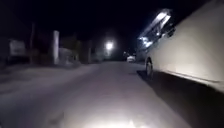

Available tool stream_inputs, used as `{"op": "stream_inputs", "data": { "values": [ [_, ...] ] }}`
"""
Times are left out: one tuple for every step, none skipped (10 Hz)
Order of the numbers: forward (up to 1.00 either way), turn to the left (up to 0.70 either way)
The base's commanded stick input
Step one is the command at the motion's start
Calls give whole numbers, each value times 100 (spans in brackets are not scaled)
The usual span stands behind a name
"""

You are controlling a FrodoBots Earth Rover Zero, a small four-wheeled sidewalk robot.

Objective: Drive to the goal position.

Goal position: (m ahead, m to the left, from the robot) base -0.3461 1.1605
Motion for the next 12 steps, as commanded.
{"op": "stream_inputs", "data": {
  "values": [
    [100, 0],
    [100, 0],
    [100, 0],
    [100, 0],
    [100, 0],
    [100, 0],
    [100, 0],
    [100, 0],
    [100, 0],
    [100, 0],
    [100, 0],
    [100, 0]
  ]
}}
